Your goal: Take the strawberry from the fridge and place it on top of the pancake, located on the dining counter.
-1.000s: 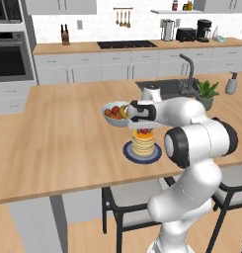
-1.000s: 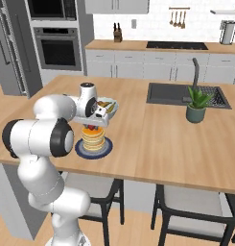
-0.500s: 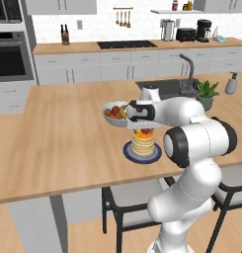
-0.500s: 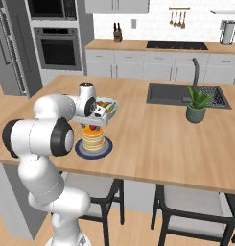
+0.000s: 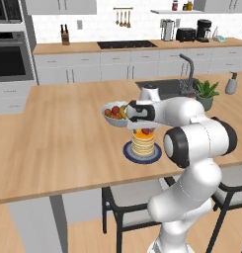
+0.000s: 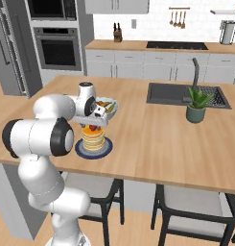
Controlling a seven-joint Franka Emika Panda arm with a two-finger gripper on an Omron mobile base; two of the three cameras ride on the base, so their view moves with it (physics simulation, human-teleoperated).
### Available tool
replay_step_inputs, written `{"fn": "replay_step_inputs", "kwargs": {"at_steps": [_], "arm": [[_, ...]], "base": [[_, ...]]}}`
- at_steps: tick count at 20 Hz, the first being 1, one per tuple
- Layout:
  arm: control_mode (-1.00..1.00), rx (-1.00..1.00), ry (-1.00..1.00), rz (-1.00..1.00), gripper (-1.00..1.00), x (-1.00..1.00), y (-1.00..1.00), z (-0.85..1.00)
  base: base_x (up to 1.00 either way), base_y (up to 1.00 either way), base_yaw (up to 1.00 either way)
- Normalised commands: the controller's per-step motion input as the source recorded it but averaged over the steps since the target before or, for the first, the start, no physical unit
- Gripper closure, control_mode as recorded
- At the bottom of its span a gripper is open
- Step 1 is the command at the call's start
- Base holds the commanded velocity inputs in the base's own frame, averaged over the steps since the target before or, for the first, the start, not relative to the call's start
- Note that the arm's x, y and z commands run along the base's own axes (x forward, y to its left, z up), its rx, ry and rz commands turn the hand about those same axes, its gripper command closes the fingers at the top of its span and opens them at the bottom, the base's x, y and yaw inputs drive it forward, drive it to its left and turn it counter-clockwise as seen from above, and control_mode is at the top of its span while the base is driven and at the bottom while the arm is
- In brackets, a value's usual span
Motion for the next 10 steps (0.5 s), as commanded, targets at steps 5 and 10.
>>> {"fn": "replay_step_inputs", "kwargs": {"at_steps": [5, 10], "arm": [[-1.0, -0.14, 0.0, 0.0, -1.0, -0.04, 0.0, 0.37], [-1.0, -0.16, -0.12, 0.0, -1.0, -0.28, 0.01, 0.59]], "base": [[0.0, 0.0, 0.0], [0.0, 0.0, 0.0]]}}
